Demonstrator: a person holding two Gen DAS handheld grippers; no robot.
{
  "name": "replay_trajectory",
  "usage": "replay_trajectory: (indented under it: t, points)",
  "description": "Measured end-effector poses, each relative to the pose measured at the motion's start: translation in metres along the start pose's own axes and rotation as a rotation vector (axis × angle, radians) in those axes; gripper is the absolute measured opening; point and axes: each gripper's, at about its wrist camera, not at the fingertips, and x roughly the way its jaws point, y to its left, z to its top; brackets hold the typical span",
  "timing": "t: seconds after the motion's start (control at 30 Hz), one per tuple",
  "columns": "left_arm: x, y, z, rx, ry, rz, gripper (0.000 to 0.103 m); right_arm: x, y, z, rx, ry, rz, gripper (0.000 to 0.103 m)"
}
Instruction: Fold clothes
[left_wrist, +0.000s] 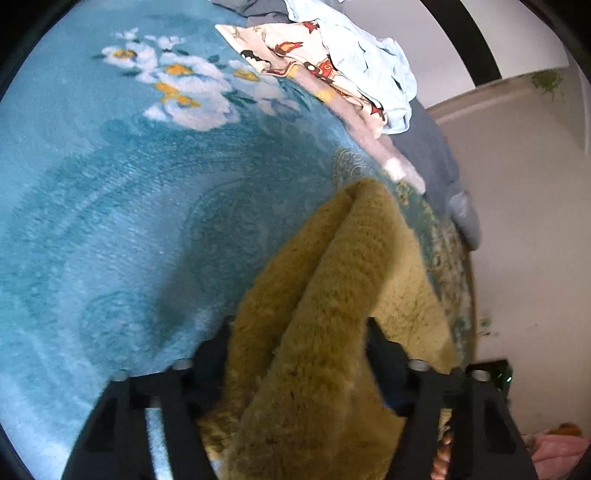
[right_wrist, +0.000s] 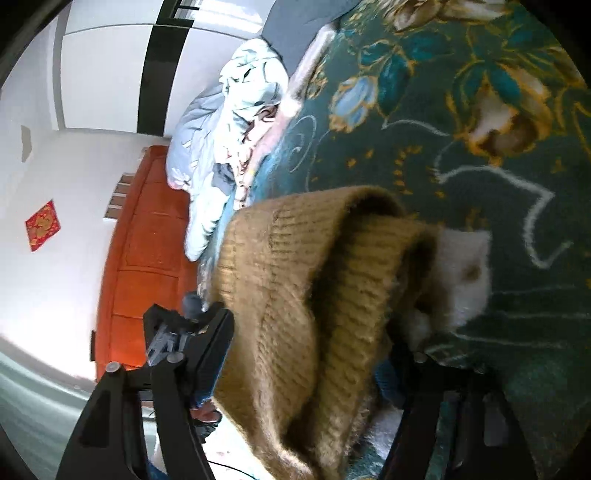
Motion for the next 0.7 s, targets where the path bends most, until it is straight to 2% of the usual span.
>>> replay_trajectory:
  t: [0.03, 0.07, 0.13, 0.23, 0.4, 0.57, 0.7]
  points:
    - [-0.003, 0.001, -0.002, -0.017, -0.008, -0.001, 0.05, 0.001, -0.002, 0.002, 0.005, 0.011, -0.014, 0.049]
    - [-0.006, 0.003, -0.004, -0.034, -0.016, -0.002, 0.047, 0.003, -0.005, 0.004, 0.015, 0.023, -0.021, 0.045]
    - [-0.014, 0.003, -0.011, -0.055, -0.042, -0.008, 0.04, 0.006, -0.008, 0.008, 0.019, 0.043, -0.009, 0.042]
    - [-0.025, -0.006, -0.024, -0.043, -0.079, -0.001, 0.036, 0.004, -0.002, 0.012, -0.023, 0.065, -0.015, 0.04]
    - [-0.049, -0.022, -0.051, -0.063, -0.169, -0.001, 0.034, 0.015, 0.034, 0.032, -0.152, 0.133, 0.001, 0.037]
    - [-0.093, -0.029, -0.109, -0.079, -0.311, 0.008, 0.034, 0.026, 0.089, 0.033, -0.352, 0.247, 0.012, 0.036]
    - [-0.116, -0.014, -0.153, -0.154, -0.417, -0.019, 0.034, 0.043, 0.122, 0.031, -0.501, 0.355, 0.056, 0.036]
